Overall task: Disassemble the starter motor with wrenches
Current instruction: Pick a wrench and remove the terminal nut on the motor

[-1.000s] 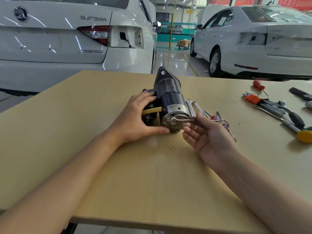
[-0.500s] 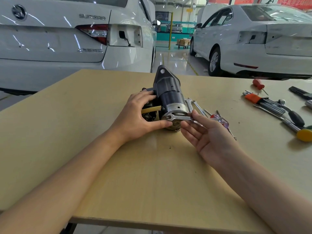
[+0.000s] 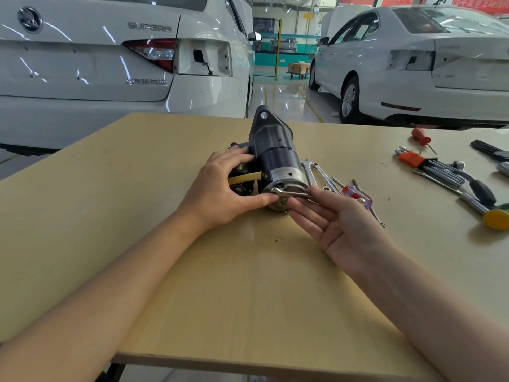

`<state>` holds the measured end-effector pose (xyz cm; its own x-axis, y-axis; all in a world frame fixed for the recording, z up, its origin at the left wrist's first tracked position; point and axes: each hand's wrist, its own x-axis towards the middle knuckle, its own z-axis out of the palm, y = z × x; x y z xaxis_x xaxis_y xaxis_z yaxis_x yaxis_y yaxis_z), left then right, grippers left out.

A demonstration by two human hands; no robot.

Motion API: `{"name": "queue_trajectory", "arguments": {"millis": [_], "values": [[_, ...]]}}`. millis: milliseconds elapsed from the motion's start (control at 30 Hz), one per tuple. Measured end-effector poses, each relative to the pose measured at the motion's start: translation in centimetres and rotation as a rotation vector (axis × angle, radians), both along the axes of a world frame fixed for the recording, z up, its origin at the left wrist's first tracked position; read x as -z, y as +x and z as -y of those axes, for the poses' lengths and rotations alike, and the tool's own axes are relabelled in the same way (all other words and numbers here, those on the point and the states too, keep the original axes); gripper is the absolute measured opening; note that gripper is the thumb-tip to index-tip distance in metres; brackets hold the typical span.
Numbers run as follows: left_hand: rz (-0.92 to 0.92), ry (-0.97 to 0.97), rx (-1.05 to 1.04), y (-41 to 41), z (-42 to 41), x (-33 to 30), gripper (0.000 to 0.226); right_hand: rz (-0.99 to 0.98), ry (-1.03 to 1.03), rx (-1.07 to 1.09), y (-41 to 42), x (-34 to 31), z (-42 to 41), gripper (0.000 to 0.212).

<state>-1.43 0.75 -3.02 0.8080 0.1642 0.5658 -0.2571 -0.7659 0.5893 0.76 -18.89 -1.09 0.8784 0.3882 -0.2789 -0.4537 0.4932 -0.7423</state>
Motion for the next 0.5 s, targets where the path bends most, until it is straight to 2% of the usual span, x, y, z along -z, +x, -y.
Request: {"name": "queue_trajectory", "arguments": {"millis": [100,200,333,433,500], "values": [[0.005,-0.011,-0.009,-0.1,0.1,0.0,0.076,0.018,0.01,0.054,0.0,0.1,0.0,0.008],[-0.014,-0.021,-0.011,-0.2,0.3,-0.1,0.08,0.164,-0.004,0.1,0.0,0.3,0.1,0.011],[-0.064,-0.03,-0.006,-0.5,0.5,-0.3,0.086,0.594,-0.179,0.152,-0.2,-0.5,0.0,0.01],[-0.129,-0.015,-0.011,-0.6,0.4,-0.3,0.102,1.019,-0.49,0.143,0.1,-1.9,-0.8,0.012],[-0.151,0.028,-0.016,-0.5,0.3,-0.1,0.105,1.231,-0.656,0.113,0.6,-2.8,-1.6,0.01]]}}
